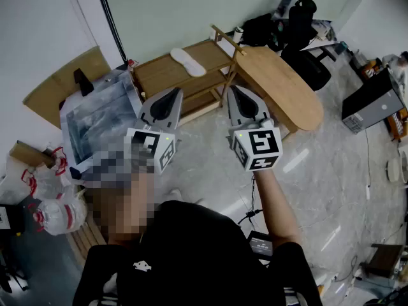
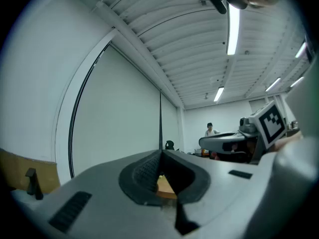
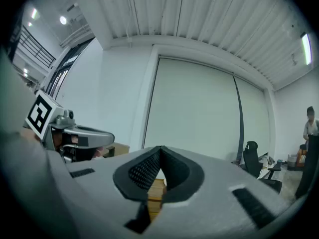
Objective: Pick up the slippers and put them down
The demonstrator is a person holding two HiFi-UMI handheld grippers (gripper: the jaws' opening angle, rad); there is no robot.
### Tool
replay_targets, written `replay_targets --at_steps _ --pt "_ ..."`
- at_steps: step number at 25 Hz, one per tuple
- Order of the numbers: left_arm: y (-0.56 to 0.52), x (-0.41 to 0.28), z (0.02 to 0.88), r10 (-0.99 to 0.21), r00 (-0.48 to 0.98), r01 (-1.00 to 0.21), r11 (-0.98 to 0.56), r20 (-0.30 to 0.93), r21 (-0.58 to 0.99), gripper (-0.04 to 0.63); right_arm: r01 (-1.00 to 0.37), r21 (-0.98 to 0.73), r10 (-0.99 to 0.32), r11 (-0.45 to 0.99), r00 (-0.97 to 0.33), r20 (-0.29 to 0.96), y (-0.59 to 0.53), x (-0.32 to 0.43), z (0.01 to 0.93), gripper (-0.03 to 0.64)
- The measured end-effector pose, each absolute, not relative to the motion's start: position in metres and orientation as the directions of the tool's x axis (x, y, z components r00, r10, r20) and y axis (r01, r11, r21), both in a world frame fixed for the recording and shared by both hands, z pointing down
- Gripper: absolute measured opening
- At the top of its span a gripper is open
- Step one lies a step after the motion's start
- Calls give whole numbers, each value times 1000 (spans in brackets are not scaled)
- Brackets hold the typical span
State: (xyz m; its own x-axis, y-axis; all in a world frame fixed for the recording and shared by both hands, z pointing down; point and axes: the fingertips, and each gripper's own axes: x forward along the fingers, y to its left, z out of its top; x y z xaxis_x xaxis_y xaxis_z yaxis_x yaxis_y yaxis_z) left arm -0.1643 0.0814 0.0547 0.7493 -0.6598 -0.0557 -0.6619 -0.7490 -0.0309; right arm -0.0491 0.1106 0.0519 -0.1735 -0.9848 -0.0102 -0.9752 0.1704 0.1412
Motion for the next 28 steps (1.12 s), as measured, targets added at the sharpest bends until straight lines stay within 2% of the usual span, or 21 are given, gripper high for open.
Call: replay_targets --at_steps 4,15,28 --pt "80 -164 59 -662 748 -664 -747 -50 -26 5 -979 105 -983 175 -179 -33 111 -47 53 -12" --pt "63 -163 77 -669 743 -669 -743 -17 -16 5 -974 99 -979 204 -203 24 90 -50 79 -12" --pt "-47 -155 102 -680 733 -680 -732 19 32 5 -974 88 -977 210 -205 61 -20 -39 101 -12"
